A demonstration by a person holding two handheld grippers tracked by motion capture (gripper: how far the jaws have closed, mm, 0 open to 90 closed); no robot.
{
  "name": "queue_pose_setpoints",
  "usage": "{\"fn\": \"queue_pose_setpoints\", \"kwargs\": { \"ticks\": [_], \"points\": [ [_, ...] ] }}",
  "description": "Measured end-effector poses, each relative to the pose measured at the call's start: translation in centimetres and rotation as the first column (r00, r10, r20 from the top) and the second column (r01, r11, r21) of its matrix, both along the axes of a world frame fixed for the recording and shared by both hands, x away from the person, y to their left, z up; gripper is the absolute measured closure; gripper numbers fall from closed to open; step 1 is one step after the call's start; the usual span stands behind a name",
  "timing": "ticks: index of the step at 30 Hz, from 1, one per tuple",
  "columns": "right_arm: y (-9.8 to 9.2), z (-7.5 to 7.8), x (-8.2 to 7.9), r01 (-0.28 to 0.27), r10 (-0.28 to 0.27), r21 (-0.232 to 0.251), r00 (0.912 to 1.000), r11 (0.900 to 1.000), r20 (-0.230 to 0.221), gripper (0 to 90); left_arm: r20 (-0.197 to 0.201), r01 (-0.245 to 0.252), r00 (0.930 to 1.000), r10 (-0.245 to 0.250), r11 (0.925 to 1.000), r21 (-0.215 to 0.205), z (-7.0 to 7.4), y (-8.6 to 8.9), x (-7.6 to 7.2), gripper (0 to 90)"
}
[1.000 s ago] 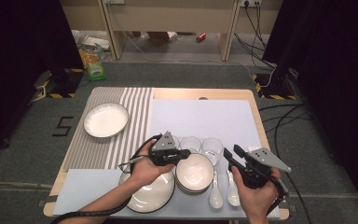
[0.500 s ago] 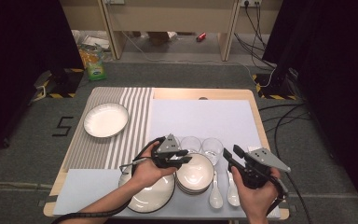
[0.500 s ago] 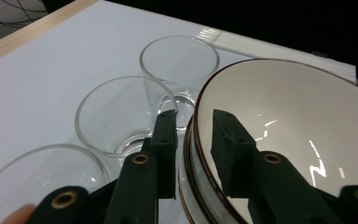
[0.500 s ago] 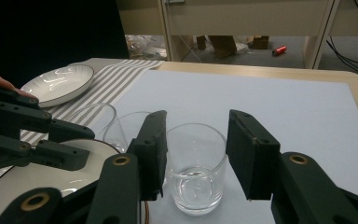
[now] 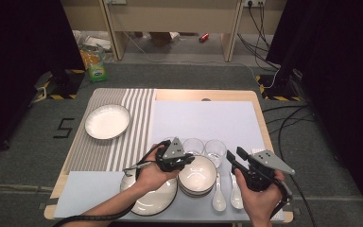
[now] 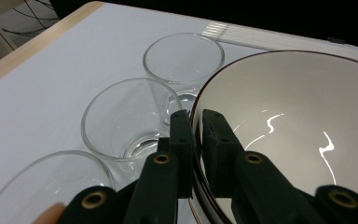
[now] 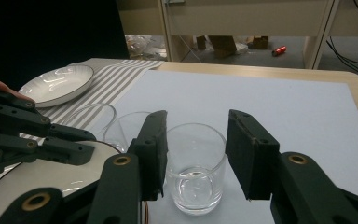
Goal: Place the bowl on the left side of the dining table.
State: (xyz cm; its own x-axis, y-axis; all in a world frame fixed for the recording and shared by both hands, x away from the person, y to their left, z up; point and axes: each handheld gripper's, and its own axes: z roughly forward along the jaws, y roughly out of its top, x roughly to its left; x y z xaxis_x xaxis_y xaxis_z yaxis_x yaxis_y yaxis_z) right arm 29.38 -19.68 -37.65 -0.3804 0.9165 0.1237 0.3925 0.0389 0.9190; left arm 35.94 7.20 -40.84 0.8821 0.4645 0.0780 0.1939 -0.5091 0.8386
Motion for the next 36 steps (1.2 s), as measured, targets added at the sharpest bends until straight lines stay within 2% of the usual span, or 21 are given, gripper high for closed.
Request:
{"fn": "queue_pose_setpoints", "kwargs": {
  "ticks": [1,5,10,14,15,20,24,27,28,31,32,36],
  "points": [
    [0.0,0.0,0.0,0.001,-0.001,0.003,1.0000,1.000,-0.001,58.5,0.002,0.005,1.0000,-0.005,1.0000,-0.008,0.3,0.0,-0.1,83.5],
    [0.0,0.0,0.0,0.001,-0.001,0.007,1.0000,1.000,-0.004,58.5,0.031,0.008,0.9995,-0.009,0.9999,0.006,0.6,-0.2,-0.4,84.1],
    [0.0,0.0,0.0,0.001,-0.001,0.003,1.0000,1.000,-0.001,58.5,0.026,0.015,0.9995,-0.015,0.9999,-0.001,0.7,-0.1,-0.3,83.9],
    [0.0,0.0,0.0,-0.002,0.002,0.001,1.0000,1.000,0.001,58.5,-0.013,0.018,0.9998,-0.018,0.9998,-0.005,0.4,0.0,0.0,81.1],
    [0.0,0.0,0.0,-0.002,0.002,0.001,1.0000,1.000,0.002,58.5,-0.023,0.022,0.9995,-0.021,0.9998,0.005,0.4,0.0,-0.1,78.8],
    [0.0,-0.1,0.0,-0.002,0.002,0.002,1.0000,1.000,0.004,58.5,-0.028,-0.001,0.9996,0.001,1.0000,-0.004,-0.1,0.0,0.0,70.1],
    [0.0,-0.1,0.0,-0.003,0.003,-0.002,1.0000,1.000,0.004,58.6,-0.041,-0.011,0.9991,0.011,0.9999,0.008,-0.1,0.0,0.0,66.0],
    [0.0,-0.1,0.0,-0.003,0.003,0.000,1.0000,1.000,0.003,58.6,-0.047,-0.012,0.9988,0.011,0.9999,-0.003,-0.3,-0.1,0.1,66.1],
    [-0.1,-0.1,0.0,-0.002,0.002,-0.002,1.0000,1.000,0.002,58.6,-0.043,-0.008,0.9990,0.008,0.9999,0.007,-0.2,-0.1,0.1,66.7],
    [0.0,-0.1,0.1,-0.003,0.003,-0.003,1.0000,1.000,-0.001,58.7,-0.041,0.000,0.9992,0.001,1.0000,0.010,-0.2,-0.2,0.1,71.4],
    [0.0,-0.1,0.0,-0.003,0.003,-0.003,1.0000,1.000,-0.001,58.7,-0.043,0.006,0.9991,-0.005,0.9997,0.024,-0.2,-0.1,0.1,73.4],
    [0.0,-0.1,0.0,-0.002,0.002,-0.003,1.0000,1.000,-0.001,58.7,-0.023,-0.001,0.9997,0.001,0.9995,0.031,-0.3,-0.3,0.0,79.7]
  ]
}}
